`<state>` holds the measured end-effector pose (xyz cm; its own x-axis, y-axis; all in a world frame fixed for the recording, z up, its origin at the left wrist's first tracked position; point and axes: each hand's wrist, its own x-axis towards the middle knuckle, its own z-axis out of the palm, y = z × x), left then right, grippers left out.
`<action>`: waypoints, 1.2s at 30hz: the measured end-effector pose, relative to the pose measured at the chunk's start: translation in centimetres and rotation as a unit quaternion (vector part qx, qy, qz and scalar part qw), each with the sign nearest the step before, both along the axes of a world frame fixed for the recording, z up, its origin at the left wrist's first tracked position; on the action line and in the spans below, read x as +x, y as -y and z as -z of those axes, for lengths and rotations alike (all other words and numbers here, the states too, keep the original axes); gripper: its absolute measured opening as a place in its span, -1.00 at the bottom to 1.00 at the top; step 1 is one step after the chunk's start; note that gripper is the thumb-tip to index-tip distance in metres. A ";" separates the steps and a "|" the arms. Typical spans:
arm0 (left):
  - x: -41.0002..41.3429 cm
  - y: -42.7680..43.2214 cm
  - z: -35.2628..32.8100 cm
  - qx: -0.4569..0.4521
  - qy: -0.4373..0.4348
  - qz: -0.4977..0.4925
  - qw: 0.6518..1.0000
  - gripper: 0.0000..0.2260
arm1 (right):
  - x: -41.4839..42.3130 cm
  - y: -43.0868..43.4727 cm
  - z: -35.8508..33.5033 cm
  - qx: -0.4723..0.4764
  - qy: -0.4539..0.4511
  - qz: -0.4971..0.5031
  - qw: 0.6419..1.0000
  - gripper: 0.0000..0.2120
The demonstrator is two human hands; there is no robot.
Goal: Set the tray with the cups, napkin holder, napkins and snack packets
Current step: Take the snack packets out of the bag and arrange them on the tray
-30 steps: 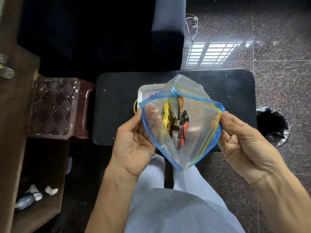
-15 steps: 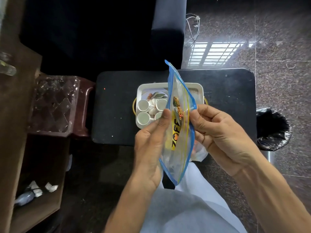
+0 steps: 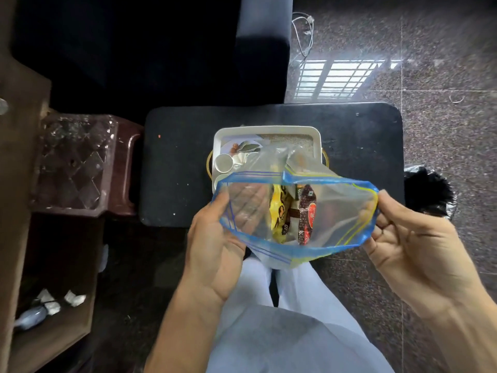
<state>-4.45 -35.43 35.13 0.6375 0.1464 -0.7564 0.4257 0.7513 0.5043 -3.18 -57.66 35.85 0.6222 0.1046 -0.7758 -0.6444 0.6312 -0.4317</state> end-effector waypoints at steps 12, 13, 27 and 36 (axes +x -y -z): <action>1.3 -3.3 -1.9 0.001 0.038 0.076 0.996 -0.62 | -1.1 -3.7 -3.2 -0.587 0.196 -0.134 0.774 -0.78; 1.3 -3.5 -2.1 0.018 0.043 0.078 0.996 -0.62 | -0.9 -4.1 -4.3 -0.638 0.278 -0.156 0.701 -0.79; -1.0 0.9 -2.5 0.112 0.041 0.023 0.993 -0.65 | 4.8 -12.3 5.7 -0.577 0.248 -0.588 0.510 -0.76; -1.9 7.2 -2.9 0.153 0.005 -0.047 0.987 -0.64 | 3.9 -7.5 5.2 -0.503 0.275 -0.613 0.544 -0.62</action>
